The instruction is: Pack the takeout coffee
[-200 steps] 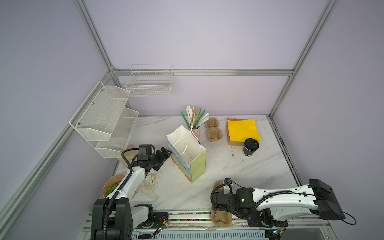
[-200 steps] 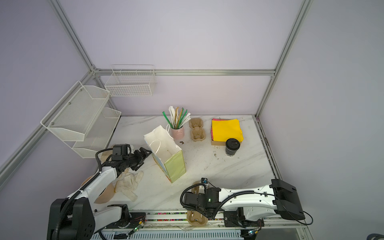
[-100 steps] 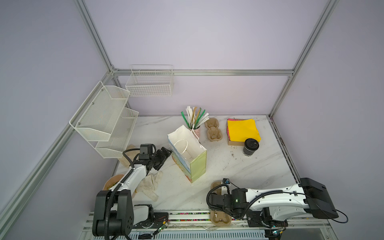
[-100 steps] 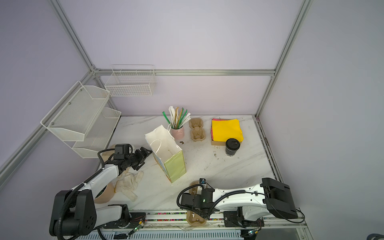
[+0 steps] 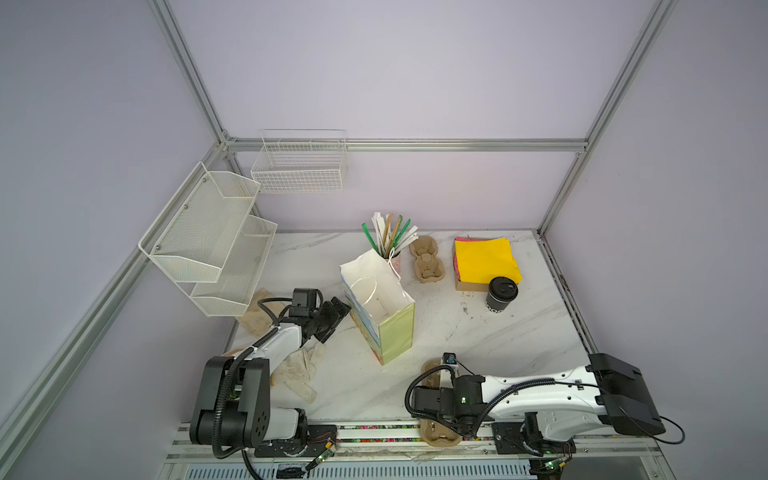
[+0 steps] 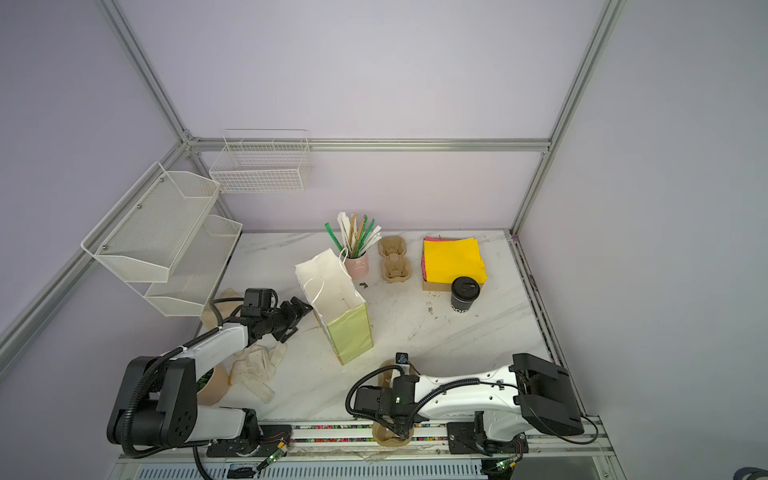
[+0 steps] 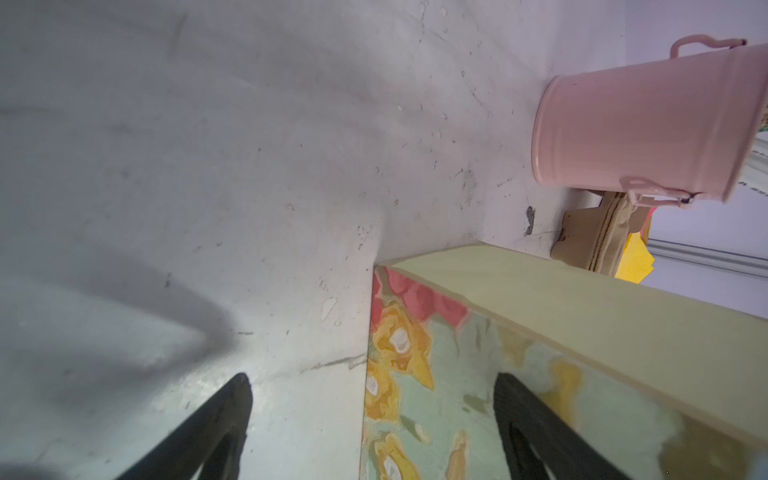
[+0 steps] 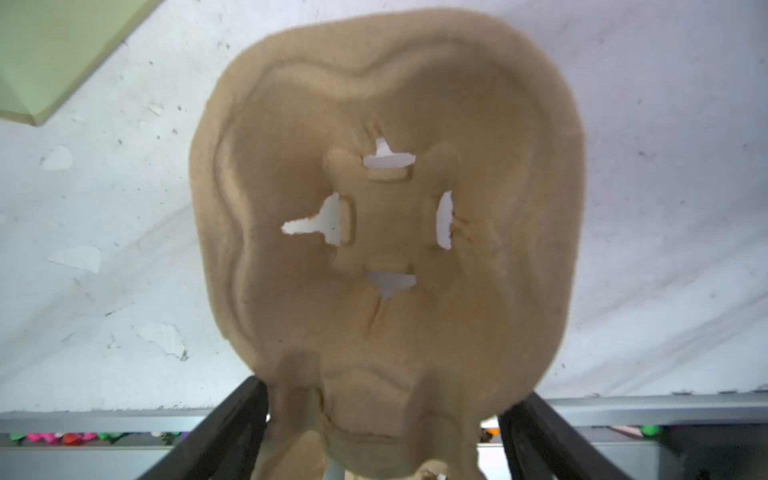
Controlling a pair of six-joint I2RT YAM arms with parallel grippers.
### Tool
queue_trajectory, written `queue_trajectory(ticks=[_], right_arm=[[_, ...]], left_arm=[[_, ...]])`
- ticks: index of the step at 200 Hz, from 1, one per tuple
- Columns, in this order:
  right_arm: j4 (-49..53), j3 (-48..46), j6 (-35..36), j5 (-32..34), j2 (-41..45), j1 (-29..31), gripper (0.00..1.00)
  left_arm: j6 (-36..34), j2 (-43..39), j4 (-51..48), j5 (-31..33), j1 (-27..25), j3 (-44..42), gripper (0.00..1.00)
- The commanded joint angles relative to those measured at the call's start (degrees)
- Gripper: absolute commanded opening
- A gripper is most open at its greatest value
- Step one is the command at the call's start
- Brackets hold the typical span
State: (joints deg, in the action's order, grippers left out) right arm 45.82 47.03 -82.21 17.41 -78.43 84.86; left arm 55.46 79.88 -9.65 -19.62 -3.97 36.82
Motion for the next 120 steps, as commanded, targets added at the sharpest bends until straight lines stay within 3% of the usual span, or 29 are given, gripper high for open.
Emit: queue_trajectory(ticks=[1,69,101,120], right_arm=[[4.1,-1.9,-3.5,3.2,6.5,-0.7,0.87],[3.9,-6.8,2.8,5.9,22.4,-7.8,0.87],[3.4,-8.5,6.5,2.5,24.1,-11.6,0.88],[1.3,-8.1,9.5,1.0,20.4,-11.5,0.91]], left_arm=[[1.1,2.4,2.7,1.4,-1.8,3.0,0.90],[3.5,9.3,5.0,3.6,-9.6,8.1,0.90],[4.2,11.9,5.2,3.7,-12.7,10.3,0.90],[4.6,11.5,5.2,4.5,-13.3,10.0,0.90]])
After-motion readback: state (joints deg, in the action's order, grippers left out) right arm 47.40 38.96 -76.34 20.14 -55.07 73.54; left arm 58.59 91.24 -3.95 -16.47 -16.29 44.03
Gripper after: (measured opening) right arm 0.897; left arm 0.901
